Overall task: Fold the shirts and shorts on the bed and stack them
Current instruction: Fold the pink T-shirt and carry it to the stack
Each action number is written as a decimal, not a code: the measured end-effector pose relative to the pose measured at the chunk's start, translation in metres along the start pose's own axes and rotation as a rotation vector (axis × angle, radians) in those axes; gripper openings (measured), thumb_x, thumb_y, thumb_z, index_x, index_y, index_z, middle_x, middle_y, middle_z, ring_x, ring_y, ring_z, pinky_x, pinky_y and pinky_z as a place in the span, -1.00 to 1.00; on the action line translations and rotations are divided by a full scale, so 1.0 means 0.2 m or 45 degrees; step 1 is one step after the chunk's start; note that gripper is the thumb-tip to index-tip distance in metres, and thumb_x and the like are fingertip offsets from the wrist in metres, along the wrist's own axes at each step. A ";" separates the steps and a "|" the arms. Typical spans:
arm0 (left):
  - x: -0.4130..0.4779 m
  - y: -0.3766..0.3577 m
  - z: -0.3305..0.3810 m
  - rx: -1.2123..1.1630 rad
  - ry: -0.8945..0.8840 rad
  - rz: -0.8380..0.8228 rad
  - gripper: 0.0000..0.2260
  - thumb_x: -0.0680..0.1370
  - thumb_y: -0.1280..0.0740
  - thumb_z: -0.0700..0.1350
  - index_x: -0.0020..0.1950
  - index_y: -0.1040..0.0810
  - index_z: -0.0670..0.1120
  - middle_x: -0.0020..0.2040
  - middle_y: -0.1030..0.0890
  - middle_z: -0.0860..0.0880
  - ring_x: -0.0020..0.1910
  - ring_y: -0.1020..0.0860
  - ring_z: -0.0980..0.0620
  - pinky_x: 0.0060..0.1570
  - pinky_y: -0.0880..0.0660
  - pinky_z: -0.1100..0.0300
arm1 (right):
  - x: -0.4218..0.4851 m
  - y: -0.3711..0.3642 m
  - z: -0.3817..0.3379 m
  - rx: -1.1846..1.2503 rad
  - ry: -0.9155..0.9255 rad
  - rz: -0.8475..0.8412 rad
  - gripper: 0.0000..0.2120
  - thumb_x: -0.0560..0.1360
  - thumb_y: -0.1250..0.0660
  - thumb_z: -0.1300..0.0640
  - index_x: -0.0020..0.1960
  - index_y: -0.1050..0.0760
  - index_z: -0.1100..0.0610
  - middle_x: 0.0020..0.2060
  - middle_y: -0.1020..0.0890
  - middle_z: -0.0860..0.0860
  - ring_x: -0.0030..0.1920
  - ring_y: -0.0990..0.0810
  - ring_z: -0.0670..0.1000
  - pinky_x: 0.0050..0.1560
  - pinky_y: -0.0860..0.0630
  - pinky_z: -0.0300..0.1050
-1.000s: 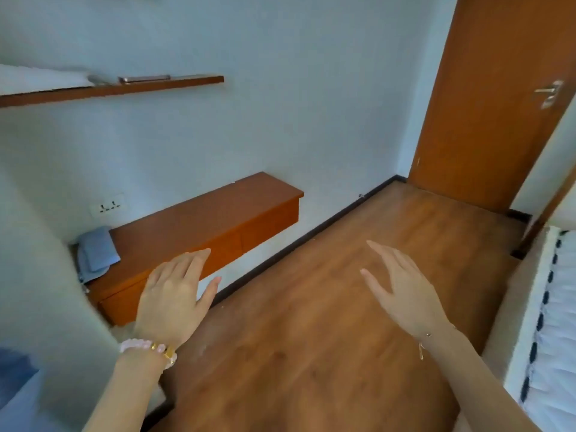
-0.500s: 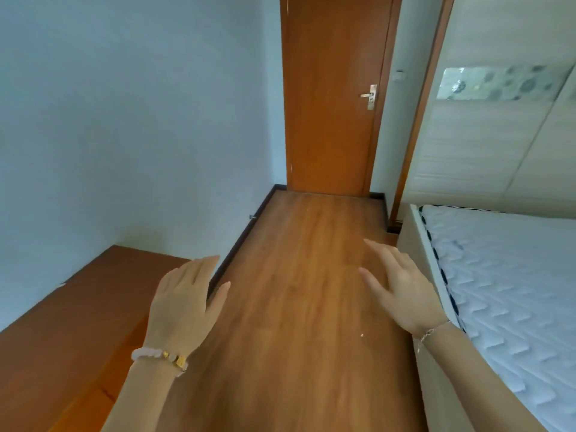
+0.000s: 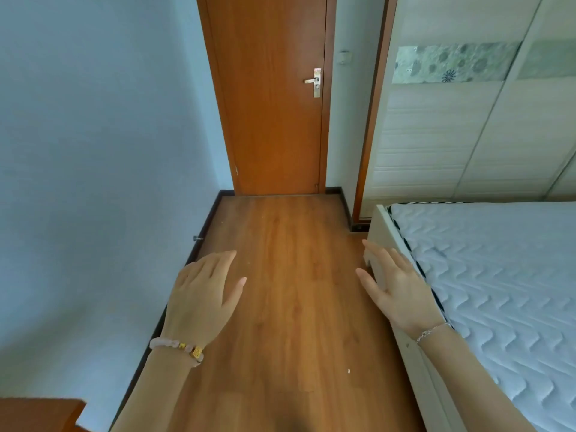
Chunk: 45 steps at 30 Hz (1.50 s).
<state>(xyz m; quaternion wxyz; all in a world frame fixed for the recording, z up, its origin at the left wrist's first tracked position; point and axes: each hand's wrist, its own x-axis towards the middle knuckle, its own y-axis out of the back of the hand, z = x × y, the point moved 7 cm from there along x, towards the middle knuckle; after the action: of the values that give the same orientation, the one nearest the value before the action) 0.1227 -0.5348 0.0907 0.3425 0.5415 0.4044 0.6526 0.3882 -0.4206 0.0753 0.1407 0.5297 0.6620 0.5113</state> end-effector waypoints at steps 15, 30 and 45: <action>1.74 -0.78 -0.20 -0.133 -0.205 0.001 -0.46 0.57 0.04 0.19 0.23 -0.52 -0.13 0.09 -0.64 -0.08 0.07 -0.61 -0.09 0.02 -0.53 0.00 | 1.60 -0.30 0.50 -0.126 -0.183 0.105 -0.31 0.42 0.08 -0.30 0.42 -0.30 0.03 0.32 -0.47 0.01 0.34 -0.39 0.06 0.23 -0.40 -0.04; 3.56 -1.54 -0.18 -0.238 -0.587 -0.030 -0.51 0.50 -0.10 0.16 0.20 -0.56 -0.14 0.07 -0.66 -0.10 0.05 -0.63 -0.09 -0.03 -0.55 0.01 | 2.99 -0.59 1.05 -0.199 -0.548 0.251 -0.49 0.54 -0.20 -0.10 0.45 -0.22 -0.02 0.36 -0.40 -0.02 0.38 -0.33 0.02 0.30 -0.38 0.00; 4.95 -2.38 0.32 -0.269 -0.789 -0.141 -0.48 0.49 -0.08 0.19 0.16 -0.59 -0.14 0.03 -0.67 -0.11 -0.02 -0.65 -0.11 -0.09 -0.57 0.03 | 4.03 -0.60 2.08 -0.247 -0.767 0.433 -0.51 0.52 -0.25 -0.03 0.42 -0.31 0.05 0.31 -0.47 0.00 0.35 -0.38 0.03 0.28 -0.38 -0.03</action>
<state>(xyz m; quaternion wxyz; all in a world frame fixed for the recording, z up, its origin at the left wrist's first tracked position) 0.0130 0.5610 0.0936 0.5383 0.6530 0.2399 0.4758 0.3020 0.4898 0.0814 0.2920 0.7434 0.4418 0.4086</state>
